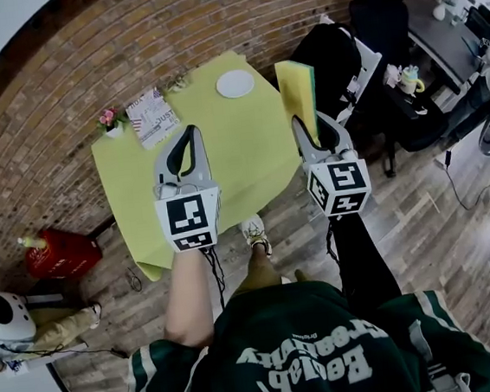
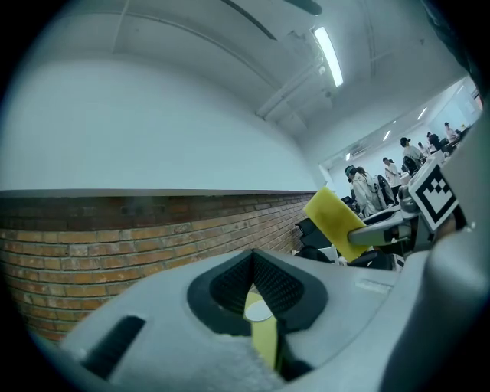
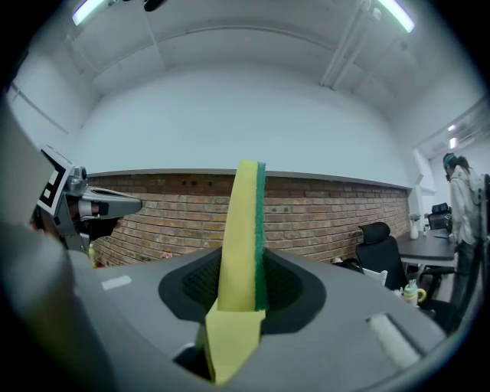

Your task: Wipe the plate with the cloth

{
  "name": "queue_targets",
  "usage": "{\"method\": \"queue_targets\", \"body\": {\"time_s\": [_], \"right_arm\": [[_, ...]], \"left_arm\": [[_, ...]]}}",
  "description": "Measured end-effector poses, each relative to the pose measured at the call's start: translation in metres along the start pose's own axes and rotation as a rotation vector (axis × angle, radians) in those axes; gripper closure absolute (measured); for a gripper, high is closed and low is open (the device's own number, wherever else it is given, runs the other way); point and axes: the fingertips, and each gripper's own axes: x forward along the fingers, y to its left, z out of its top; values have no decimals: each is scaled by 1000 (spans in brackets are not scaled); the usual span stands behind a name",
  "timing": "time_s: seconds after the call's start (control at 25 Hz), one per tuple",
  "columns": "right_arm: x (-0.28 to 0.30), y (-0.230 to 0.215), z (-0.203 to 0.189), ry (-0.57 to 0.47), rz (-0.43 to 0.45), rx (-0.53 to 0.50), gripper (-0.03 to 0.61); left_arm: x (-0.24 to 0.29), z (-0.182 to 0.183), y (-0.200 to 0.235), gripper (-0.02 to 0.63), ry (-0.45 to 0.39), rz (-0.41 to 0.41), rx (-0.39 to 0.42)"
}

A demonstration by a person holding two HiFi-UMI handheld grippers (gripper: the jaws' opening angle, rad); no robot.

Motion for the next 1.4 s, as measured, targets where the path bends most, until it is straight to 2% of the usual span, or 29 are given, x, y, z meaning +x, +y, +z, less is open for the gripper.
{"method": "queue_targets", "body": {"time_s": [0.56,0.84,1.4], "right_arm": [[146,-19,3,30,4,-33,440],[210,-31,6,39,15,-4,440],[298,-27,-10,115,-2,-36,438]], "left_arm": [[136,-20,66,606,-51,-53,-51],[204,-26,90,606,-78,-101,-68],[271,-62,120,606,-59,-168,-106]]}}
